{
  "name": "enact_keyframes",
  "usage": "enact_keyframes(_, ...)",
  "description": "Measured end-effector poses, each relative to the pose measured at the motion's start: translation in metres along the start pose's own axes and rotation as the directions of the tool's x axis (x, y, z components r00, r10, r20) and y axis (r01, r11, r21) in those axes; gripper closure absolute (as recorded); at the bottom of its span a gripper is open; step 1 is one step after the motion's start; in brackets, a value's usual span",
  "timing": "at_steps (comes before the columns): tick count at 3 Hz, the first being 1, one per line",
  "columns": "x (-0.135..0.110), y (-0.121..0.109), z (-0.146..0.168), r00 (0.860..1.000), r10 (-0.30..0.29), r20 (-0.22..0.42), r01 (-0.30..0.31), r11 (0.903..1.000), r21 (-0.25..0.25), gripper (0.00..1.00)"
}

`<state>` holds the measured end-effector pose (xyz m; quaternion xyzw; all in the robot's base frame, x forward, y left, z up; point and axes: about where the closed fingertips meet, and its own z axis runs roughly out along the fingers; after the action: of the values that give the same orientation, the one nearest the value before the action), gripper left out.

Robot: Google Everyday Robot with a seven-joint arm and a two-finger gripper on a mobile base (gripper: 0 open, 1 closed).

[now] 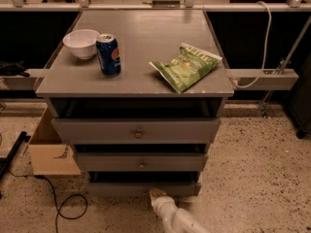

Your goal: Close bottom drawer

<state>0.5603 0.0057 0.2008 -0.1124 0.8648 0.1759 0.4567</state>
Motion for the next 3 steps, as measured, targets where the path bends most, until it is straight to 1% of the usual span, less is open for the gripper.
enact_keyframes(1, 0.023, -0.008, -0.016, 0.999, 0.012, -0.033, -0.011, 0.9995, 0.029, 1.00)
enact_keyframes(2, 0.023, -0.007, -0.016, 0.999, 0.012, -0.033, -0.011, 0.9996, 0.028, 1.00)
enact_keyframes(3, 0.005, -0.001, 0.001, 1.000, -0.002, 0.015, 0.002, 0.9999, -0.012, 1.00)
